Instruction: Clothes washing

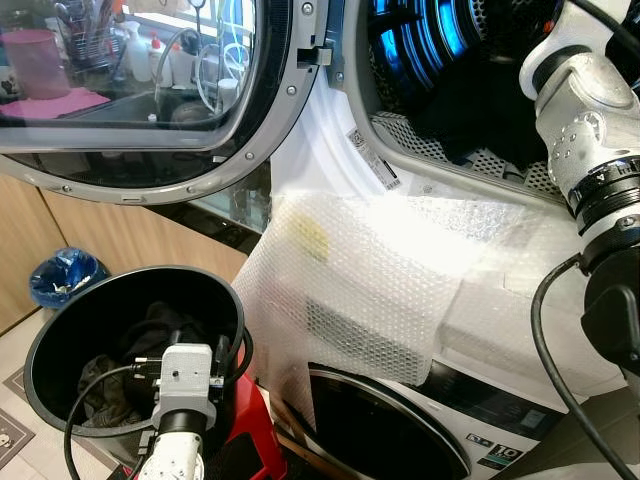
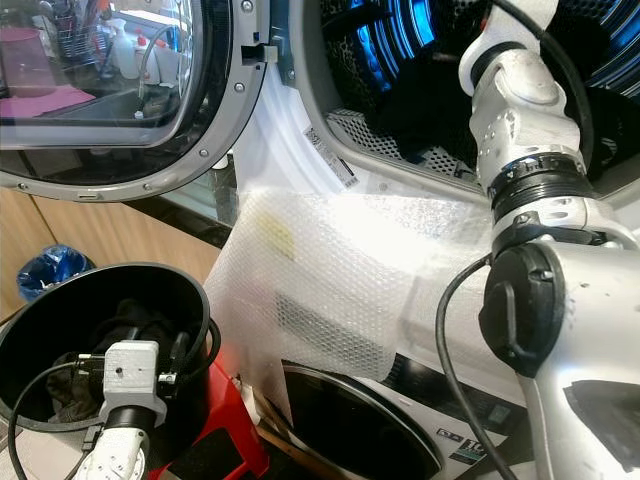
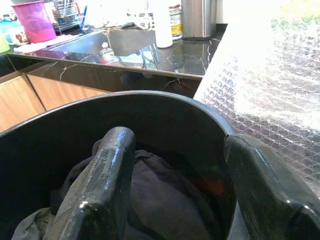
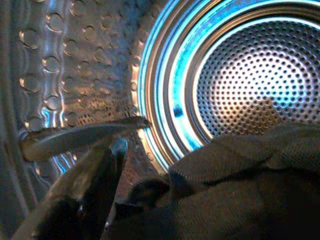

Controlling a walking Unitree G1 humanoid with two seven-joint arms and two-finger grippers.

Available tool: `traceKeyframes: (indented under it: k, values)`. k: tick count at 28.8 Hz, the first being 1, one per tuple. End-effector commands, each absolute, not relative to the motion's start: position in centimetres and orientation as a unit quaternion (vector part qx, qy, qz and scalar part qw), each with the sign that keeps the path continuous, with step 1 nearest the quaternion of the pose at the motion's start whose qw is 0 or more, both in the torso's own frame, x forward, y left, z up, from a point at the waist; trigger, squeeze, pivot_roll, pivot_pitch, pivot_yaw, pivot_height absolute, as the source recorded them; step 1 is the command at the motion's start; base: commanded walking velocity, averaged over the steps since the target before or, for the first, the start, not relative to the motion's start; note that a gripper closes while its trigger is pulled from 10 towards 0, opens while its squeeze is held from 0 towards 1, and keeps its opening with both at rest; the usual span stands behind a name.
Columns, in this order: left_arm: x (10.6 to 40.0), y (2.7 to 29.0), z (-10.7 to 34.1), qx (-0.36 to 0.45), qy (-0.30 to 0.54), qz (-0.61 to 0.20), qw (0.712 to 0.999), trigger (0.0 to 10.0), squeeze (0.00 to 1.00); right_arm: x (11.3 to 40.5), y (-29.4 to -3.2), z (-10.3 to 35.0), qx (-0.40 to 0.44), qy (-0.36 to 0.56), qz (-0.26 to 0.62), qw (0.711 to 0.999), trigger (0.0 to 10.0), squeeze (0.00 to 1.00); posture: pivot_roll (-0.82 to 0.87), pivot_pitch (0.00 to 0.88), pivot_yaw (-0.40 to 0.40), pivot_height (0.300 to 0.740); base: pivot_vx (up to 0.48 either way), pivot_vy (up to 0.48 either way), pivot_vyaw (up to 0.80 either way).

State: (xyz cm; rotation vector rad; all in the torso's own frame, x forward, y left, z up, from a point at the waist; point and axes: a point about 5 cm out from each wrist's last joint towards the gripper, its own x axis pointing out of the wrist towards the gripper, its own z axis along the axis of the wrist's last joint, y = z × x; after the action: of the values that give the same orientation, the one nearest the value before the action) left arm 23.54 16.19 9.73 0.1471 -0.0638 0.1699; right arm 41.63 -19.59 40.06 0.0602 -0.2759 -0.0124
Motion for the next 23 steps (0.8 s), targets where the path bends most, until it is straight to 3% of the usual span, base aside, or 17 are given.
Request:
traceKeyframes:
  k: [1, 9, 19, 23]
  values:
    - [23.6, 15.8, 9.6, 0.072, -0.029, 0.082, 0.994, 10.0, 0.00, 41.7, -21.0, 38.6, 0.042, -0.108, -0.027, 0.993, 10.0, 0.00, 0.12, 0.000, -0.088, 0.740, 0.000, 0.000, 0.00]
    - [23.8, 15.9, 9.3, 0.072, -0.025, 0.079, 0.994, 10.0, 0.00, 41.2, -23.0, 38.1, 0.175, -0.089, 0.036, 0.980, 10.0, 0.00, 0.09, 0.011, -0.086, 0.740, 0.000, 0.000, 0.00]
    - [23.8, 15.8, 9.3, 0.069, -0.023, 0.072, 0.995, 10.0, 0.00, 39.3, -25.6, 38.8, 0.161, -0.100, 0.077, 0.979, 10.0, 0.00, 0.06, 0.032, -0.069, 0.740, 0.000, 0.000, 0.00]
    - [23.8, 15.9, 9.3, 0.070, -0.021, 0.070, 0.995, 10.0, 0.00, 37.4, -25.4, 39.6, 0.163, -0.137, 0.154, 0.965, 10.0, 0.00, 0.05, 0.038, -0.060, 0.740, 0.000, 0.000, 0.00]
